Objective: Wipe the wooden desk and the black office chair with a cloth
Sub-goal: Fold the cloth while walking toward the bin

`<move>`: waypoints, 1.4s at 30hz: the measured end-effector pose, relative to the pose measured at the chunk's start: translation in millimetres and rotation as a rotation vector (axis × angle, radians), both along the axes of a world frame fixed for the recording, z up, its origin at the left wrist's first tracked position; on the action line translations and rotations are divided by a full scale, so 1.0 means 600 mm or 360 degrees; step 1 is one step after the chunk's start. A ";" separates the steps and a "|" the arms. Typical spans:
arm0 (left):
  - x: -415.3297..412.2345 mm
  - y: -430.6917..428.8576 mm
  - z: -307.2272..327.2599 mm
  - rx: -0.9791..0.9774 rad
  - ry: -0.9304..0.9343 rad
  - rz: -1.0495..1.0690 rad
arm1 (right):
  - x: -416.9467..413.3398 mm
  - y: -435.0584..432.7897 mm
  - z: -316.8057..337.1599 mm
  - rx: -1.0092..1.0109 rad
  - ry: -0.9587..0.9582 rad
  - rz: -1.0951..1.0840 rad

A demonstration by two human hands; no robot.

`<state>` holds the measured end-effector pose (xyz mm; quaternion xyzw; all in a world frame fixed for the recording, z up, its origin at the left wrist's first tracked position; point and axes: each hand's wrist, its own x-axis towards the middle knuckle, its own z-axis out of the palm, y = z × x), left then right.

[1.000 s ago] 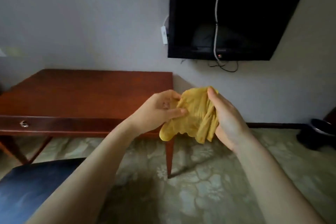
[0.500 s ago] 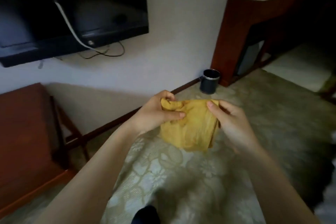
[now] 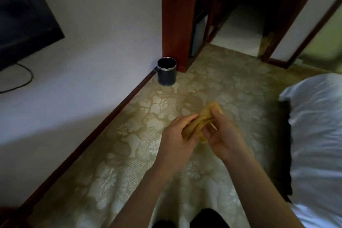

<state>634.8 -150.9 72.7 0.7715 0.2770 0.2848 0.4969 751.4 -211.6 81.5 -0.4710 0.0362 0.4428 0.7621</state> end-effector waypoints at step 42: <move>1.029 0.842 0.015 -0.0216 0.0146 -0.0357 | 1.000 0.709 -0.011 -0.0241 -0.0685 0.0135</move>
